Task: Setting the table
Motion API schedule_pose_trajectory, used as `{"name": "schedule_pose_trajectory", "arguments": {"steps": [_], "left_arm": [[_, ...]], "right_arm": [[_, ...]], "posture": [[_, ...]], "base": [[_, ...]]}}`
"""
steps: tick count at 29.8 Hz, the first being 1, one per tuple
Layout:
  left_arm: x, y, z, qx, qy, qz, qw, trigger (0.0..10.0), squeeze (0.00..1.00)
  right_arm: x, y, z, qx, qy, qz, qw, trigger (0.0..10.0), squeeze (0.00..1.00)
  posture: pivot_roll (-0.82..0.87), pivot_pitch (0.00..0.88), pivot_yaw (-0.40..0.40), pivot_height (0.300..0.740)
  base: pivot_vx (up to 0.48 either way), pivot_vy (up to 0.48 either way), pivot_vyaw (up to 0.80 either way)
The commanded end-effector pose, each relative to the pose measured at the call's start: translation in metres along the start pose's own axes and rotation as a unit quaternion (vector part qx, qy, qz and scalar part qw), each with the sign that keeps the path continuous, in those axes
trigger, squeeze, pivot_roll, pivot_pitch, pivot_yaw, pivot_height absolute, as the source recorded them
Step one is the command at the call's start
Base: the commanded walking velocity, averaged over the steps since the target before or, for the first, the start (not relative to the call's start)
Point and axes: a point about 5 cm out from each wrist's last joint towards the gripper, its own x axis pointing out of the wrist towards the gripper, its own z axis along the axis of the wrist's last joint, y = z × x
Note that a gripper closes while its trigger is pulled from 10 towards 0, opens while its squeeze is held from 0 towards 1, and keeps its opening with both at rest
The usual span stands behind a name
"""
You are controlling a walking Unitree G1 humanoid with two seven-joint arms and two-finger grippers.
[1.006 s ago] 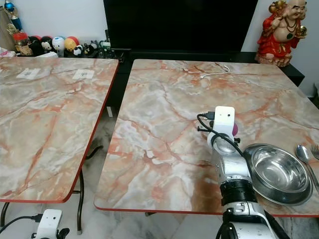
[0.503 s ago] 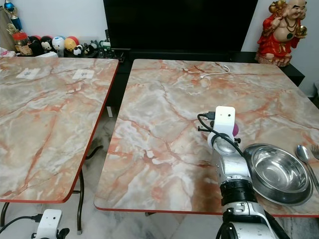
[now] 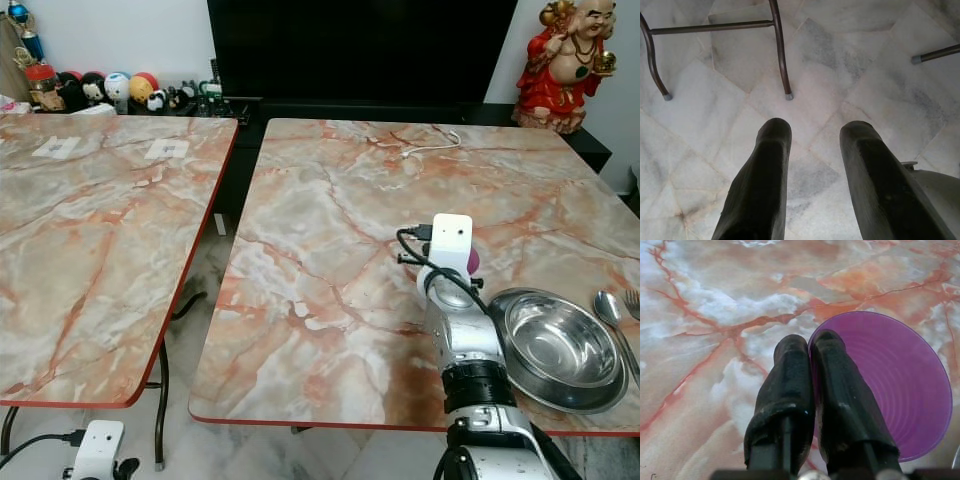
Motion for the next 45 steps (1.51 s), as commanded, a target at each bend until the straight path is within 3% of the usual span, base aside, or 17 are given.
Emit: {"name": "schedule_pose_trajectory", "arguments": {"steps": [1,16,18,28,29,30,33,34,45], "left_arm": [[-0.001,0.003,-0.004,-0.001,0.012,0.002,1.0,10.0,0.0],[-0.001,0.003,-0.004,-0.001,0.012,0.002,1.0,10.0,0.0],[-0.001,0.003,-0.004,-0.001,0.012,0.002,1.0,10.0,0.0],[-0.001,0.003,-0.004,-0.001,0.012,0.003,1.0,10.0,0.0],[-0.001,0.003,-0.004,-0.001,0.012,0.003,1.0,10.0,0.0],[-0.001,0.003,-0.004,-0.001,0.012,0.003,1.0,10.0,0.0],[-0.001,0.003,-0.004,-0.001,0.012,0.003,1.0,10.0,0.0],[-0.001,0.003,-0.004,-0.001,0.012,0.003,1.0,10.0,0.0],[-0.001,0.003,-0.005,-0.001,0.012,0.003,1.0,10.0,0.0]], "right_arm": [[0.002,-0.003,0.001,0.008,0.007,-0.006,1.0,10.0,0.49],[0.002,-0.004,0.001,0.008,0.008,-0.01,1.0,10.0,0.44],[0.002,-0.003,0.001,0.007,0.008,-0.01,1.0,10.0,0.55],[0.002,-0.004,0.0,0.009,0.01,-0.013,1.0,10.0,0.54],[0.002,-0.004,0.0,0.01,0.01,-0.013,1.0,10.0,0.63],[0.002,-0.004,0.0,0.01,0.01,-0.013,1.0,10.0,1.0],[0.002,-0.004,0.001,0.01,0.01,-0.013,1.0,10.0,1.0],[0.002,-0.004,0.002,0.009,0.005,-0.016,1.0,10.0,0.0],[0.002,-0.004,0.011,0.019,-0.024,-0.022,0.999,10.0,0.0]], "posture": [[0.07,0.0,-0.035,0.74],[0.07,0.0,-0.035,0.74],[0.07,0.0,-0.035,0.74],[0.07,0.0,-0.034,0.74],[0.07,0.0,-0.034,0.74],[0.07,0.0,-0.034,0.74],[0.07,0.0,-0.034,0.74],[0.07,0.0,-0.034,0.74],[0.07,0.0,-0.035,0.74]], "base": [[0.0,0.0,0.0],[0.0,0.0,0.0],[0.0,0.0,0.0],[0.0,0.0,0.0],[0.0,0.0,0.0],[0.0,0.0,0.0],[0.0,0.0,0.0],[0.0,0.0,0.0],[0.0,0.0,0.0]]}}
